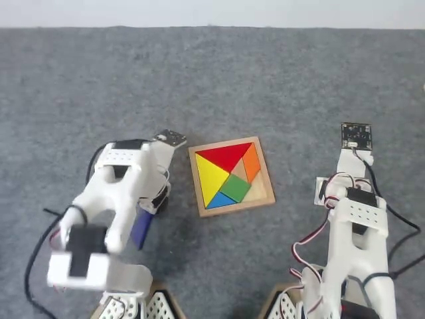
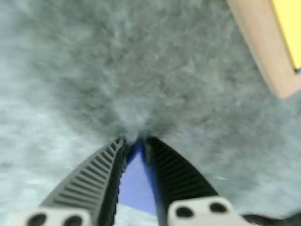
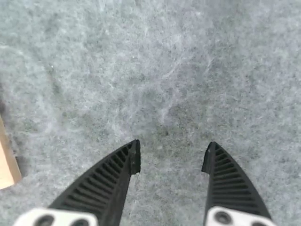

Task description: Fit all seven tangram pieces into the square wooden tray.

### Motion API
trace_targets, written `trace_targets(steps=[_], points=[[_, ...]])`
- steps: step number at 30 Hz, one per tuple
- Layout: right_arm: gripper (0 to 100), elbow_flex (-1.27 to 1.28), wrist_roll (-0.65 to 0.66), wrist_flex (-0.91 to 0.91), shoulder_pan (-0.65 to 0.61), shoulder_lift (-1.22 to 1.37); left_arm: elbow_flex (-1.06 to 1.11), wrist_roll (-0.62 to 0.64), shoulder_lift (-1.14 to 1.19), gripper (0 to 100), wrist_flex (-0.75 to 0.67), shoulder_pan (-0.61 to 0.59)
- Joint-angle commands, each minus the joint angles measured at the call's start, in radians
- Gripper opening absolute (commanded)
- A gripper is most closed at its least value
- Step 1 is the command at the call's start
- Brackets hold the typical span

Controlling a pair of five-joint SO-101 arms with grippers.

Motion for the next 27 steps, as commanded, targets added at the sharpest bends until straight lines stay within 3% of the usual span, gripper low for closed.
trace_targets(steps=[1,6,12,14,17,20,27], points=[[23.6,-0.032,-0.002,-0.016,-0.002,-0.028,0.008,-0.052,-0.250,2,0.014,-0.032],[23.6,-0.032,-0.002,-0.016,-0.002,-0.028,0.007,-0.155,-0.430,2,0.034,-0.183],[23.5,-0.032,-0.002,-0.016,-0.004,-0.028,-0.061,-0.278,-0.462,2,-0.060,-0.496],[23.5,-0.032,-0.002,-0.016,-0.007,-0.028,-0.067,-0.318,-0.454,3,-0.044,-0.549],[23.5,-0.032,-0.002,-0.016,-0.007,-0.028,-0.016,-0.370,-0.456,8,0.127,-0.534],[23.5,-0.032,-0.002,-0.016,-0.005,-0.028,0.031,-0.334,-0.465,18,0.249,-0.457],[23.6,-0.032,-0.002,-0.016,-0.004,-0.028,0.177,-0.206,-0.463,21,0.153,-0.288]])
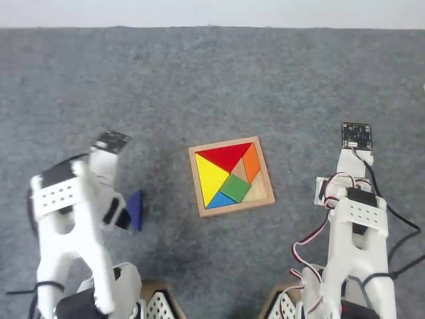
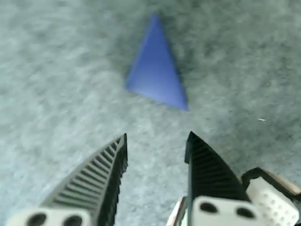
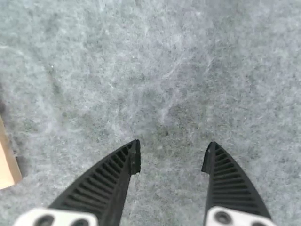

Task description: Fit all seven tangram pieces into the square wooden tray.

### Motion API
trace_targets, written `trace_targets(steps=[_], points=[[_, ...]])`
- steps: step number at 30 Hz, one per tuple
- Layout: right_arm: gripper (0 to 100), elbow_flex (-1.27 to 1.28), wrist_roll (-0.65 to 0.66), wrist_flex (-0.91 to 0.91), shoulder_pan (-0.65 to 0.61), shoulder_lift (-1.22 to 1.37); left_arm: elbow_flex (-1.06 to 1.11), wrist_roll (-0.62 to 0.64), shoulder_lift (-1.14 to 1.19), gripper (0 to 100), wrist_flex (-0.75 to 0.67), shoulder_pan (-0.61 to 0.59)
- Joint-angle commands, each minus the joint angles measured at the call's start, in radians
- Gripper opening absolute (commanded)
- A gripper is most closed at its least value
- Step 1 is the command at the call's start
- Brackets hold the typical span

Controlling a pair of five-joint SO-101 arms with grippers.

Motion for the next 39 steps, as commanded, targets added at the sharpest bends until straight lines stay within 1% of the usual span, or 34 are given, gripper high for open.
trace_targets(steps=[1,4,11,21,24,28,35,39], points=[[23.6,-0.032,-0.002,-0.016,-0.004,-0.028,0.047,0.061,-0.038,21,-0.052,0.094],[23.6,-0.032,0.000,-0.016,-0.004,-0.030,0.073,0.091,-0.035,21,-0.097,0.135],[23.6,-0.032,0.018,-0.016,-0.004,-0.030,0.130,0.129,-0.028,21,-0.244,0.140],[23.6,-0.032,0.018,-0.016,-0.004,-0.030,0.150,0.130,-0.023,21,-0.258,0.140],[23.6,-0.032,0.018,-0.016,-0.004,-0.030,0.133,0.130,0.055,21,-0.259,0.140],[23.6,-0.032,0.018,-0.013,-0.004,-0.030,0.058,0.146,0.198,21,-0.265,0.133],[23.6,-0.032,0.018,-0.016,-0.004,-0.030,0.039,0.152,0.327,20,-0.361,0.133],[23.6,-0.032,0.018,-0.016,-0.004,-0.030,-0.042,0.153,0.405,20,-0.342,0.137]])
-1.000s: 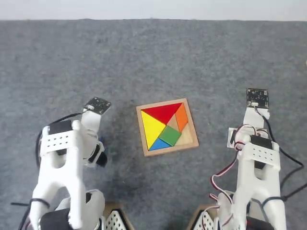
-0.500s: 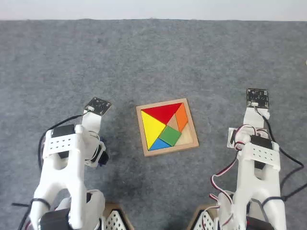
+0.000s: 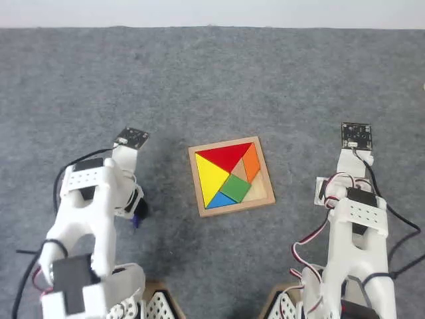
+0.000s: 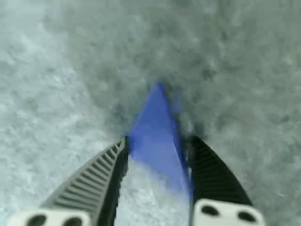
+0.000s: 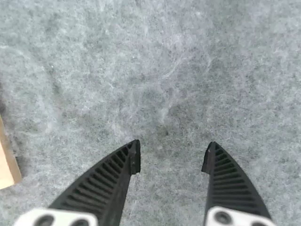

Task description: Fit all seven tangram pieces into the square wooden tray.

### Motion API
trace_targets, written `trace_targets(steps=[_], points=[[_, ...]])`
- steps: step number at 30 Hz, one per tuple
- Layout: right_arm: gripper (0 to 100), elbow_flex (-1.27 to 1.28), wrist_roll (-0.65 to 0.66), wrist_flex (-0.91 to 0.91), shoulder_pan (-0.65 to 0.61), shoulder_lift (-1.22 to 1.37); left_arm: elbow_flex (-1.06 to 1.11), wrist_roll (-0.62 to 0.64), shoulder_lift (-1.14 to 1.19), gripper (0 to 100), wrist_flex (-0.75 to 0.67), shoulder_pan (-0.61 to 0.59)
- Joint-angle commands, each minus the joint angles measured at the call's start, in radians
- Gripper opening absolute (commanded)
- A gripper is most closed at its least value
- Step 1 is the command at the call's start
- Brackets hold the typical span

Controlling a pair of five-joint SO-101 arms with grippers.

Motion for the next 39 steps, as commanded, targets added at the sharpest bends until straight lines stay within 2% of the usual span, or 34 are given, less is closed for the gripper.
trace_targets(steps=[1,7,18,30,33,35,39], points=[[23.6,-0.032,0.017,-0.016,-0.002,-0.030,-0.064,0.009,0.092,20,0.008,0.008],[23.6,-0.032,0.017,-0.016,-0.002,-0.030,-0.193,0.006,0.207,16,0.044,0.000],[23.6,-0.032,0.017,-0.016,-0.002,-0.030,-0.286,-0.044,0.209,1,0.081,0.002],[23.5,-0.032,0.017,-0.016,-0.002,-0.030,-0.536,-0.058,0.209,1,0.295,0.012],[23.5,-0.032,0.017,-0.016,-0.002,-0.030,-0.638,-0.043,0.209,1,0.364,0.057],[23.5,-0.032,0.017,-0.016,-0.002,-0.030,-0.704,0.012,0.209,1,0.399,0.123],[23.5,-0.032,0.017,-0.016,-0.002,-0.035,-0.791,0.130,0.209,1,0.413,0.339]])
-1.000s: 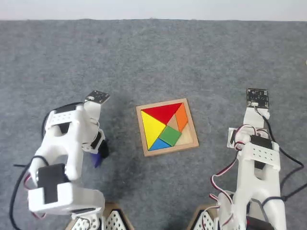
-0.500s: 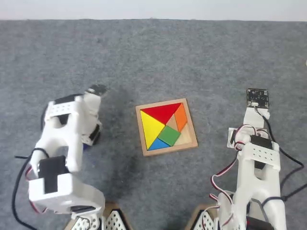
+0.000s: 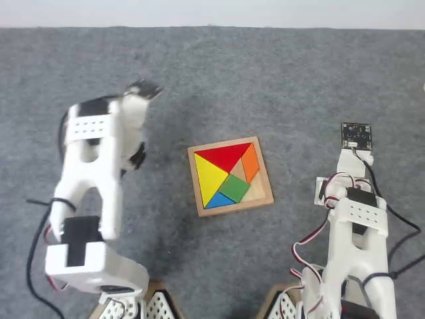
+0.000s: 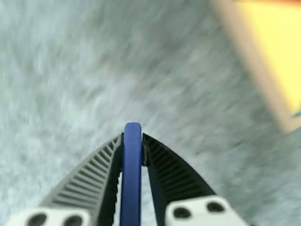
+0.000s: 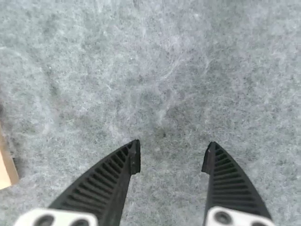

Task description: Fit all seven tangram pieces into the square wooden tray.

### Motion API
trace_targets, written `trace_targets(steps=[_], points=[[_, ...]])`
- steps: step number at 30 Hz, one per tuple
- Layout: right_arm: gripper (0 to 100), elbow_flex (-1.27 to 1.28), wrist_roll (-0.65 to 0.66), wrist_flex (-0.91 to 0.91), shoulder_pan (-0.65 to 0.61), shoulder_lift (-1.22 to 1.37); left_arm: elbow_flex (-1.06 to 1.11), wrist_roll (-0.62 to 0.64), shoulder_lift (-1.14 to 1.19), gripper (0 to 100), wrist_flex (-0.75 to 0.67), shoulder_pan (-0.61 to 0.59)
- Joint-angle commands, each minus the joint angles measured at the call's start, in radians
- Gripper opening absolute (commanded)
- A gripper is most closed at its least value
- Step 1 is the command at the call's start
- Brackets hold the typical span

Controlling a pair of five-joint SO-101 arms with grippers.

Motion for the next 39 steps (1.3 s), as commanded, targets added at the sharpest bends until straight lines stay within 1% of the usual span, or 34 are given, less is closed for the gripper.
trace_targets(steps=[1,5,8,10,14,16,19,22,30,36,39], points=[[23.5,-0.032,0.017,-0.015,-0.001,-0.036,-0.108,0.124,-0.009,1,0.015,0.213],[23.5,-0.035,0.014,-0.016,0.047,-0.039,-0.139,0.236,0.002,1,-0.084,0.446],[23.6,-0.063,-0.012,-0.013,0.107,-0.031,-0.137,0.339,0.018,1,-0.180,0.552],[23.6,-0.072,-0.028,-0.012,0.131,-0.028,-0.140,0.414,0.049,1,-0.226,0.586],[23.6,-0.072,-0.031,-0.012,0.131,-0.028,-0.140,0.499,0.140,1,-0.316,0.634],[23.6,-0.072,-0.031,-0.013,0.131,-0.028,-0.140,0.574,0.172,1,-0.356,0.652],[23.6,-0.072,-0.032,-0.015,0.131,-0.028,-0.142,0.718,0.195,1,-0.387,0.663],[23.6,-0.072,-0.032,-0.015,0.130,-0.028,-0.142,0.799,0.199,1,-0.393,0.674],[23.5,-0.071,-0.028,-0.010,0.105,-0.028,-0.116,0.810,0.209,2,-0.385,0.678],[23.5,-0.071,-0.028,-0.010,0.104,-0.028,-0.082,0.776,0.265,16,-0.390,0.672],[23.5,-0.071,-0.028,-0.010,0.101,-0.028,-0.084,0.775,0.272,17,-0.404,0.658]])
